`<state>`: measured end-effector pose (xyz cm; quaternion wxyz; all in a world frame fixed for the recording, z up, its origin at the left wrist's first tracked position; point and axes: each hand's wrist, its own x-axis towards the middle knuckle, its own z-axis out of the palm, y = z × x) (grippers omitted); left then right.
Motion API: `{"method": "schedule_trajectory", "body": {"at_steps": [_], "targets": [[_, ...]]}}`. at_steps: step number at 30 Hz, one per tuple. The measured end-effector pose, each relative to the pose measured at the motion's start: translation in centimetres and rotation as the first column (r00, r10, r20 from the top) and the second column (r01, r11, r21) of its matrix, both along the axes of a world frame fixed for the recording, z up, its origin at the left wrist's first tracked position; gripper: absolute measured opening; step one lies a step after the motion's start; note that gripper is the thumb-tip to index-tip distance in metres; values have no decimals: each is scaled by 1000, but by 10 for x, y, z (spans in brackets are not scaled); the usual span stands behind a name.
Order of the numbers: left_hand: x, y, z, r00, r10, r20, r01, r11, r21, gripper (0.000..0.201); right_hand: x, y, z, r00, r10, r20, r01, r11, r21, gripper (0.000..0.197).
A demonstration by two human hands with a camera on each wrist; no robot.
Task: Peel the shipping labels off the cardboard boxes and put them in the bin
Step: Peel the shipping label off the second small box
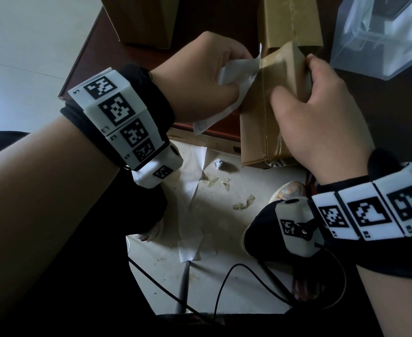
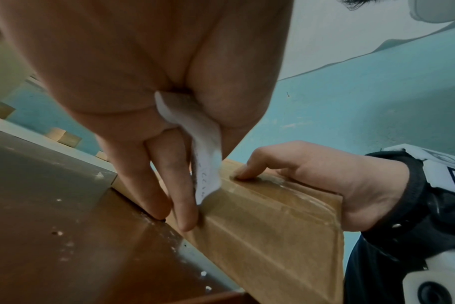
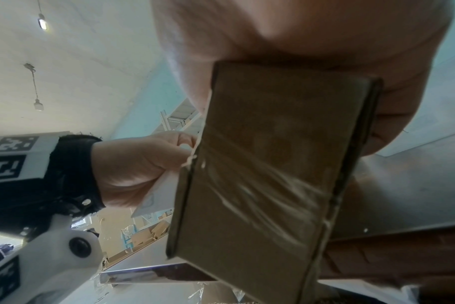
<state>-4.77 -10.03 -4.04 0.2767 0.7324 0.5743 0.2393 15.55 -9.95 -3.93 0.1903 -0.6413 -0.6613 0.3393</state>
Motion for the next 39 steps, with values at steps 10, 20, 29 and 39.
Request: {"method": "schedule_trajectory", "body": {"at_steps": [10,20,29,39], "targets": [[0,0,-1,1000,-9,-13,9,1000,22,27,0,-1,1,1000,-2,-6,2,1000,0,67],[0,0,-2,1000,-18,-19,18,999,28,29,-1,0,0,1000,2,-29,-2,1000,-2,71],[0,-1,-2,1000,9,-24,-7,998,55,35,-1,0,0,999,-12,-35,12,1000,-3,71],[-1,-1,-4,999,33,-40,-30,997,74,37,-1,-1,0,999,-7,-40,7,1000,-6,70]]}}
